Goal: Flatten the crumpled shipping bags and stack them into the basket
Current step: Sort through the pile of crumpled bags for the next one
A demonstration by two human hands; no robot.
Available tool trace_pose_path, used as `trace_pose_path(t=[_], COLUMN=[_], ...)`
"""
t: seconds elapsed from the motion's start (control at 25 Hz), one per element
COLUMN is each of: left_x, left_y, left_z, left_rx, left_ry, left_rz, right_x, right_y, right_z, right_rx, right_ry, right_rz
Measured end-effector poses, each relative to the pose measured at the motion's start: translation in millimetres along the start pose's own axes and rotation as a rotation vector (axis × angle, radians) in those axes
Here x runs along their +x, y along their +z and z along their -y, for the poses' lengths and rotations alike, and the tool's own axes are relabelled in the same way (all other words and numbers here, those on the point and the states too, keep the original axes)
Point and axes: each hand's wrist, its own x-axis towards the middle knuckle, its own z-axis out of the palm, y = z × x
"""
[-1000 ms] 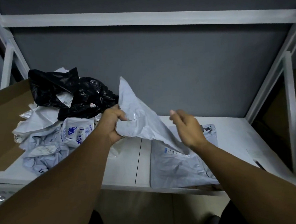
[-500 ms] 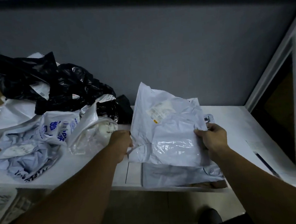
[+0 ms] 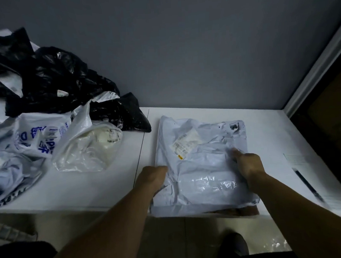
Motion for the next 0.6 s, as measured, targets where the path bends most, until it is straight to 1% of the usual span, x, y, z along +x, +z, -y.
trace_pose_path(t=[0.2, 0.28, 0.4, 0.48, 0.52, 0.56, 0.6], left_x=[3, -1, -7, -10, -9, -9, -6], left_y=[8, 10, 9, 3, 1, 0, 1], left_z=[9, 12, 10, 3, -3, -14, -27], left_rx=[0.283, 0.366, 0.374, 0.381, 0.386, 0.359, 0.287], left_ry=[0.179, 0.192, 0.142, 0.145, 0.200, 0.294, 0.415], left_rz=[-0.123, -0.134, -0.133, -0.242, -0.310, -0.369, -0.409], right_x=[12, 14, 13, 5, 1, -1, -3], right_y=[2, 4, 4, 0, -1, -1, 1], right_z=[-10, -14, -18, -14, -10, -4, 5], right_rx=[-0.240, -0.317, -0.368, -0.407, -0.464, -0.525, -0.540], right_ry=[-0.174, -0.170, -0.121, -0.102, -0.120, -0.187, -0.310], right_rz=[-0.136, -0.162, -0.151, -0.114, -0.130, -0.184, -0.247])
